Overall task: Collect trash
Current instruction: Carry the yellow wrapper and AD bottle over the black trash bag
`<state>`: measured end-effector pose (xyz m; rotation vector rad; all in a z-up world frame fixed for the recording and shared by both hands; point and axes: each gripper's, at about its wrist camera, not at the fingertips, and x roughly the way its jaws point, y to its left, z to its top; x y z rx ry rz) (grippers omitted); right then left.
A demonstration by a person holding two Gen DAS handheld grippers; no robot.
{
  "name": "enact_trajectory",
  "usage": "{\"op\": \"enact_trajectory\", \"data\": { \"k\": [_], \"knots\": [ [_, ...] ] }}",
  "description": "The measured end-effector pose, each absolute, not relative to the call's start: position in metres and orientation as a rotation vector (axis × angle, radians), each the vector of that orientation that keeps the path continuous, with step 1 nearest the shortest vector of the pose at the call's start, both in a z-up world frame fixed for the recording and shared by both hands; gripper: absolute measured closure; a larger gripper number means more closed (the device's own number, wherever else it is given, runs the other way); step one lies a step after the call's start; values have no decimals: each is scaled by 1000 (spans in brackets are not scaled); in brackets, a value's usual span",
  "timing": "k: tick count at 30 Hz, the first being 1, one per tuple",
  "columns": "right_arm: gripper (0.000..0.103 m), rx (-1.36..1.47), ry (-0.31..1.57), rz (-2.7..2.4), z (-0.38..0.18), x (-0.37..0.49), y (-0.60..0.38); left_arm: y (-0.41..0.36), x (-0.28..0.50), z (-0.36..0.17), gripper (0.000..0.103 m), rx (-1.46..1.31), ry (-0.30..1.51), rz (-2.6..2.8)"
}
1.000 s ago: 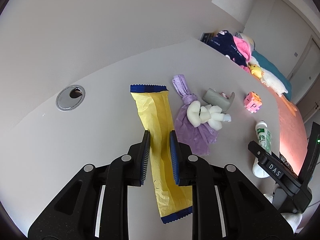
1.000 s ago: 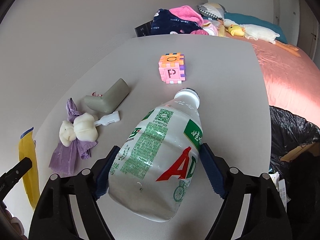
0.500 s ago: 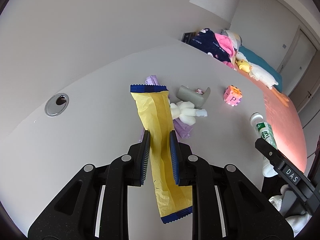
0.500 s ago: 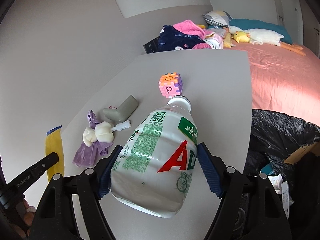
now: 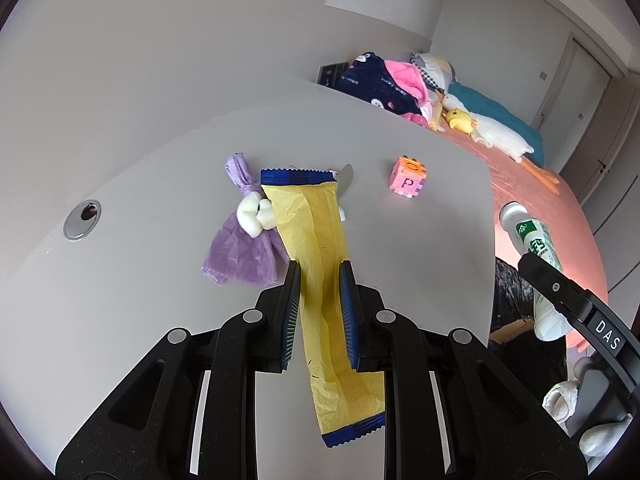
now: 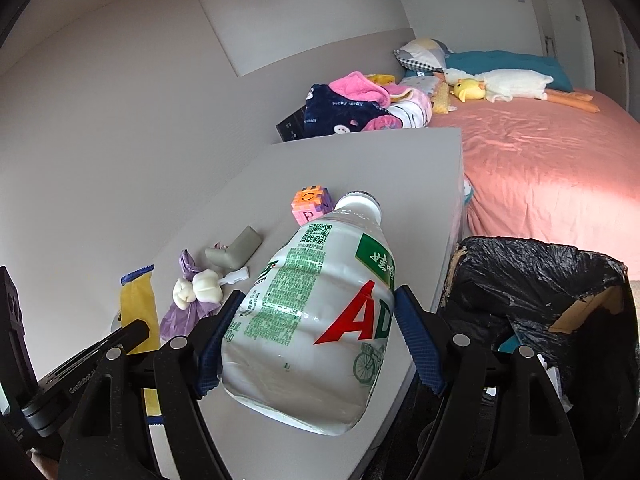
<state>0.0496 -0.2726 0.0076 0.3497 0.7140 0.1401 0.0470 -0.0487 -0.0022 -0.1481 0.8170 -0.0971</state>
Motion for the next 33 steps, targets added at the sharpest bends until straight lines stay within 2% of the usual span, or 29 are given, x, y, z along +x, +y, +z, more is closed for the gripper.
{"op": "enact_trajectory", "data": {
  "k": [33],
  "knots": [
    [27, 419, 630, -24, 26, 2, -390, -197, 47, 5, 84, -14, 824, -326]
  ]
}}
